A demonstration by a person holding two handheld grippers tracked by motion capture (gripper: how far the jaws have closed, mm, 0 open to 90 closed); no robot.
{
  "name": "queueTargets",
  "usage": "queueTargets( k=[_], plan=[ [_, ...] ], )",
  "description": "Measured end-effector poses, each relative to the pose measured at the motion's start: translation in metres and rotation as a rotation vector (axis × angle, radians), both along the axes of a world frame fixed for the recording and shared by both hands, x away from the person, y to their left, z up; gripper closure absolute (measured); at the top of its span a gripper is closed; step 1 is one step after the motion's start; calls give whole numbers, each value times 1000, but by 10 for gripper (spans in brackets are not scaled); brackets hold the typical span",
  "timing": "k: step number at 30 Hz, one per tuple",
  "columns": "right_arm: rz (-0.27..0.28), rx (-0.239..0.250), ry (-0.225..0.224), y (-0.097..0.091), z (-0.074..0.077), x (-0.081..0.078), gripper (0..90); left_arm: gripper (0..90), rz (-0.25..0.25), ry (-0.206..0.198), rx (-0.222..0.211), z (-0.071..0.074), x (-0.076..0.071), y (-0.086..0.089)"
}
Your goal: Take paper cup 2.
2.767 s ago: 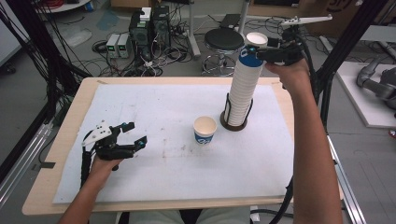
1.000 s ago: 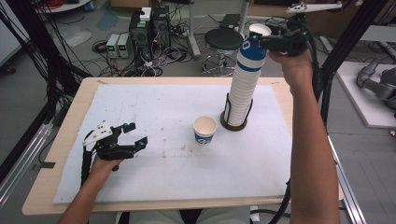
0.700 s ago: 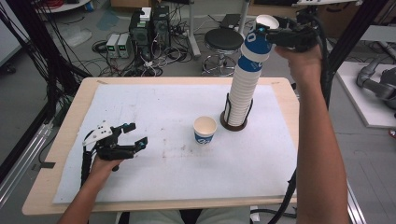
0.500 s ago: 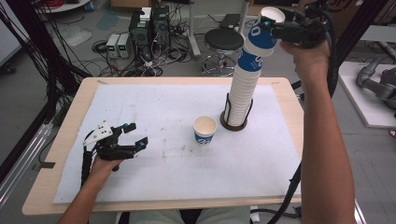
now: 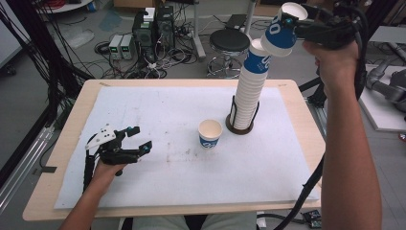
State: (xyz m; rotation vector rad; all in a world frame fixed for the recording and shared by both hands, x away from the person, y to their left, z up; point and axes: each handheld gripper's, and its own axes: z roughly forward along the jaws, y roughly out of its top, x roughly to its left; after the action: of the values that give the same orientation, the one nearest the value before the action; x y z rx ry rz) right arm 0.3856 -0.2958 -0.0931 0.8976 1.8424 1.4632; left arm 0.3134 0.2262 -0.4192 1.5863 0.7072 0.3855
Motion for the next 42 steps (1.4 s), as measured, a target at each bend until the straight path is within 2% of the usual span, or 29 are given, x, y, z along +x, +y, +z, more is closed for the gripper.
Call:
queueTargets(
  k=[9, 10, 15, 17, 19, 24, 28, 29, 31, 32, 33, 39, 40, 42],
  plan=[
    [-34, 8, 14, -22, -6, -9, 320, 172, -1, 1, 0, 0, 0, -1],
    [-45, 10, 19, -30, -10, -11, 320, 172, -1, 1, 0, 0, 0, -1],
    [-59, 7, 37, -42, -20, -16, 320, 172, -5, 2, 2, -1, 0, -2],
    [-63, 10, 50, -52, -32, -19, 320, 172, -5, 1, 2, -1, 0, -2],
    [-63, 11, 56, -54, -35, -20, 320, 172, -5, 1, 3, -1, 0, -2],
    [-42, 4, 75, -65, -59, -27, 319, 172, -5, -4, -3, -1, 0, -3],
    [-25, 1, 88, -67, -74, -32, 319, 172, -2, -9, -3, 0, 0, -2],
    [-25, 1, 88, -67, -74, -32, 319, 172, -2, -10, -3, 0, 0, -2],
    [-13, 1, 96, -67, -86, -36, 319, 172, -4, -9, -2, 0, 0, -2],
    [-13, 1, 96, -67, -86, -36, 319, 172, -3, -8, -4, 0, 0, -2],
    [-11, -2, 101, -68, -93, -38, 319, 172, -6, -8, -3, 0, 0, -2],
    [-5, -10, 117, -68, -116, -45, 319, 172, -10, -12, -5, 0, -1, -3],
    [-5, -10, 117, -68, -116, -45, 319, 172, -10, -13, -6, 0, -1, -3],
    [7, -21, 131, -66, -130, -49, 319, 172, -9, -15, -5, 0, -1, -3]
  ],
)
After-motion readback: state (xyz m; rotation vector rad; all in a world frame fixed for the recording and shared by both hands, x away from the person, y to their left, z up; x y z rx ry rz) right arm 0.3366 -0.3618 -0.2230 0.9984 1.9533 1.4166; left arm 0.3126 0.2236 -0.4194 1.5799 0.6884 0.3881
